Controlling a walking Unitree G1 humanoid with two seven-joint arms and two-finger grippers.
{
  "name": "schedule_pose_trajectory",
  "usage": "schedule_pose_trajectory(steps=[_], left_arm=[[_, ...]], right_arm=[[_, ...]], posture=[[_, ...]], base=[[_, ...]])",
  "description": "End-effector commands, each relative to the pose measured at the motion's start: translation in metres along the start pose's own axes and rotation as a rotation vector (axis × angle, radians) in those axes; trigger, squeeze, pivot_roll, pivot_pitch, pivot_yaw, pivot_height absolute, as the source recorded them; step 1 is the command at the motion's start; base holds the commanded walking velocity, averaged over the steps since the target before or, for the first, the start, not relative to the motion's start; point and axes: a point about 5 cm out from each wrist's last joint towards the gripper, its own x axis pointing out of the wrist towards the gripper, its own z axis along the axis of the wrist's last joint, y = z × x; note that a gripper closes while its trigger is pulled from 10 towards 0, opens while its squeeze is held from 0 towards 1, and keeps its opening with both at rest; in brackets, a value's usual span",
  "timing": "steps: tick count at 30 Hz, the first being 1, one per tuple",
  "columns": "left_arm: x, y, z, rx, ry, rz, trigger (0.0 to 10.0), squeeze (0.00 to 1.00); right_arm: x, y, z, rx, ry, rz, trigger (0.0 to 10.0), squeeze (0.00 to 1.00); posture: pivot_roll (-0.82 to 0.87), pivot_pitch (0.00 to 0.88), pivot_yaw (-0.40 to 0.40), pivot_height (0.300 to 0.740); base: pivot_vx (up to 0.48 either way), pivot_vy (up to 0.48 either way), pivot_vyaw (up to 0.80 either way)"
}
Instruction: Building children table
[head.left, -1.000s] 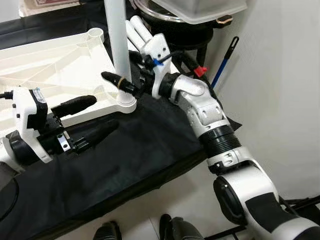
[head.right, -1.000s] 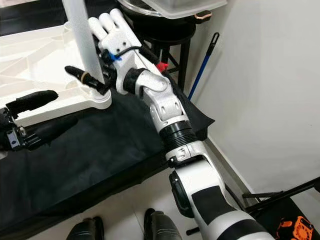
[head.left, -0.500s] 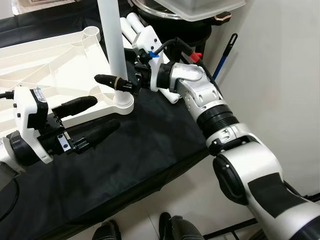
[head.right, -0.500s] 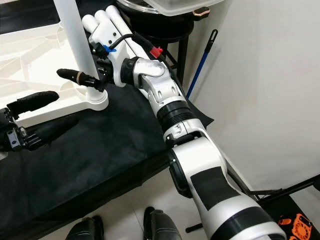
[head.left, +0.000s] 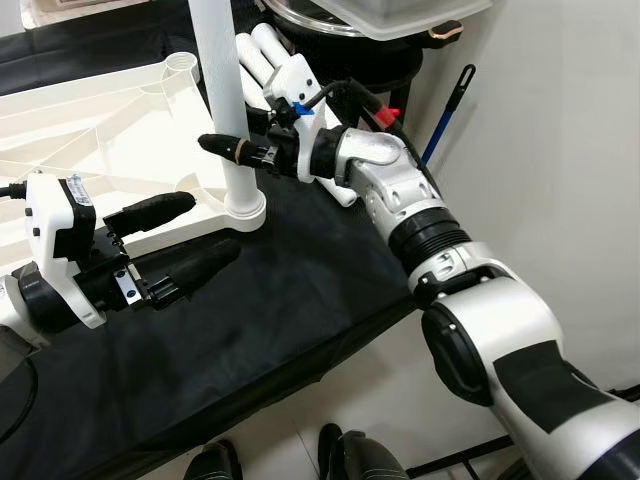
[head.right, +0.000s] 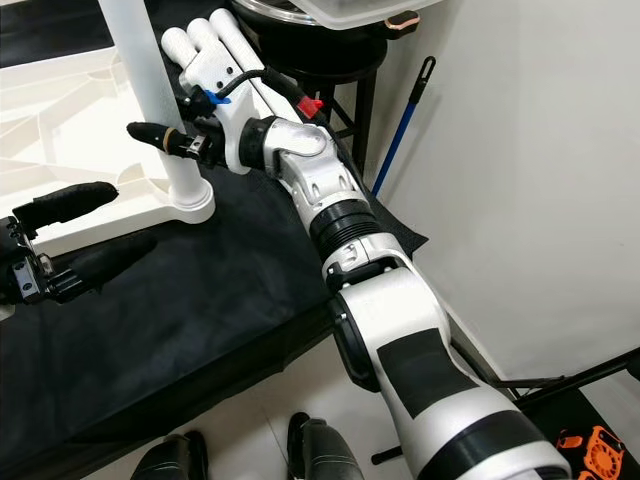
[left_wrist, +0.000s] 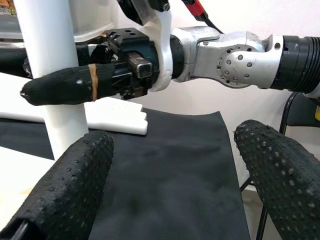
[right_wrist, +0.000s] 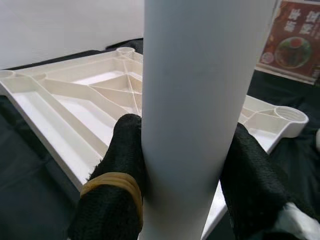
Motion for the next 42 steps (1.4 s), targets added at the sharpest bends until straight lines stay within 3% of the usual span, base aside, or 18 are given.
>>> schedule_pose_trajectory(steps=[1,5,8,10,12,13,16,18,27,28,33,34,38,39,40,42], left_arm=[[-0.001,-0.001,-0.001,0.008,0.022,-0.010,10.0,0.00],[0.000,0.000,-0.001,0.010,0.018,-0.015,10.0,0.00],[0.000,0.002,-0.002,0.012,0.018,-0.016,10.0,0.00],[0.002,0.003,-0.002,0.017,0.016,-0.016,10.0,0.00],[0.002,0.003,-0.002,0.017,0.016,-0.016,10.0,0.00],[0.004,0.003,-0.001,0.022,0.009,-0.021,10.0,0.00],[0.005,0.003,-0.001,0.024,0.008,-0.025,10.0,0.00],[0.006,0.001,-0.001,0.023,0.009,-0.034,10.0,0.00],[0.006,0.001,-0.002,0.020,-0.001,-0.031,10.0,0.00],[0.007,0.002,-0.002,0.019,-0.001,-0.032,10.0,0.00],[0.009,0.003,-0.005,0.018,-0.002,-0.034,10.0,0.00],[0.011,0.004,-0.006,0.018,-0.006,-0.035,10.0,0.00],[0.012,0.006,-0.008,0.018,-0.008,-0.034,10.0,0.00],[0.012,0.007,-0.009,0.019,-0.008,-0.032,10.0,0.00],[0.013,0.009,-0.011,0.020,-0.010,-0.025,10.0,0.00],[0.014,0.010,-0.012,0.018,-0.010,-0.022,10.0,0.00]], right_arm=[[0.004,0.004,0.002,-0.079,-0.003,-0.025,0.0,0.00],[0.006,0.015,0.000,-0.059,-0.027,-0.012,0.0,0.00],[0.008,0.017,-0.006,-0.090,0.038,-0.116,0.0,0.00],[0.007,0.015,-0.011,-0.154,0.112,-0.345,0.0,0.00],[0.007,0.015,-0.011,-0.154,0.112,-0.345,0.0,0.00],[0.008,0.028,-0.008,-0.178,0.089,-0.497,0.0,0.00],[0.011,0.040,-0.008,-0.154,0.062,-0.521,0.0,0.00],[0.014,0.059,-0.010,-0.119,0.042,-0.511,0.0,0.00],[0.011,0.059,-0.007,-0.157,0.056,-0.498,0.0,0.00],[0.009,0.058,-0.006,-0.155,0.064,-0.518,10.0,0.00],[0.004,0.060,-0.010,-0.082,0.080,-0.545,10.0,0.00],[-0.004,0.058,-0.013,-0.012,0.053,-0.543,10.0,1.00],[-0.011,0.055,-0.014,0.047,0.006,-0.529,10.0,1.00],[-0.014,0.055,-0.011,0.049,-0.033,-0.482,10.0,1.00],[-0.018,0.056,-0.007,-0.012,-0.082,-0.401,10.0,1.00],[-0.021,0.059,-0.006,0.000,-0.097,-0.353,10.0,1.00]], posture=[[0.09,0.274,-0.086,0.740],[0.09,0.264,-0.083,0.740],[0.08,0.253,-0.081,0.740],[0.06,0.258,-0.097,0.740],[0.06,0.258,-0.097,0.740],[0.06,0.265,-0.103,0.740],[0.06,0.266,-0.104,0.740],[0.06,0.263,-0.108,0.740],[0.05,0.255,-0.101,0.740],[0.05,0.250,-0.097,0.740],[0.05,0.230,-0.085,0.740],[0.05,0.201,-0.078,0.740],[0.05,0.181,-0.074,0.740],[0.05,0.173,-0.072,0.740],[0.05,0.161,-0.067,0.740],[0.05,0.145,-0.063,0.740]], base=[[0.000,0.000,0.00],[0.000,0.000,0.00],[0.000,0.000,0.00],[0.000,0.000,0.00],[0.000,0.000,0.00],[0.000,0.000,0.00],[0.000,0.000,0.00],[0.000,0.000,0.00],[0.000,0.000,0.00],[0.000,0.000,0.00],[0.000,0.000,0.00],[0.000,0.000,0.00],[0.000,0.000,0.00],[0.000,0.000,0.00],[0.000,0.000,0.00],[0.000,0.000,0.00]])
